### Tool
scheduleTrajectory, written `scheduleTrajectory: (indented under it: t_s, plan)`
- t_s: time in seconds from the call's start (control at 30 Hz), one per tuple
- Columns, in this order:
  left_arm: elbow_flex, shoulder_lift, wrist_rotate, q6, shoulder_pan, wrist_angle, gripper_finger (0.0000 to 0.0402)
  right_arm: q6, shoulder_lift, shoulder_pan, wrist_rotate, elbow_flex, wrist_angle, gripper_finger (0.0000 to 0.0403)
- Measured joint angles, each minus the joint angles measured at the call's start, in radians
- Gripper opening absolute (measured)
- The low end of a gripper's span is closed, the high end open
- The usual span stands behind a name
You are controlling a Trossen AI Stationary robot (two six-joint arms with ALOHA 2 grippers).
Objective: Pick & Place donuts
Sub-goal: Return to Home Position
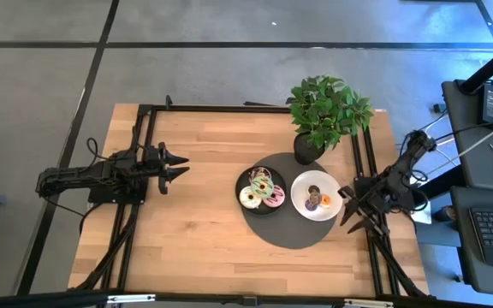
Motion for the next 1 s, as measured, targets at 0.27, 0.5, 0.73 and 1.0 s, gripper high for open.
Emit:
scheduleTrajectory:
  t_s: [0.27,0.5,0.73,1.0]
  plan:
    - [0.0,0.0,0.0,0.0,0.0,0.0,0.0151,0.003,0.0,-0.169,-0.171,-0.024,0.082,0.0136]
    - [0.0,0.0,0.0,0.0,0.0,0.0,0.0151,0.038,0.0,-0.375,-0.345,-0.024,0.124,0.0136]
    - [0.0,0.0,0.0,0.0,0.0,0.0,0.0149,0.078,0.0,-0.574,-0.491,-0.024,0.141,0.0136]
    - [0.0,0.0,0.0,0.0,0.0,0.0,0.015,0.157,0.0,-0.748,-0.497,-0.046,0.17,0.0136]
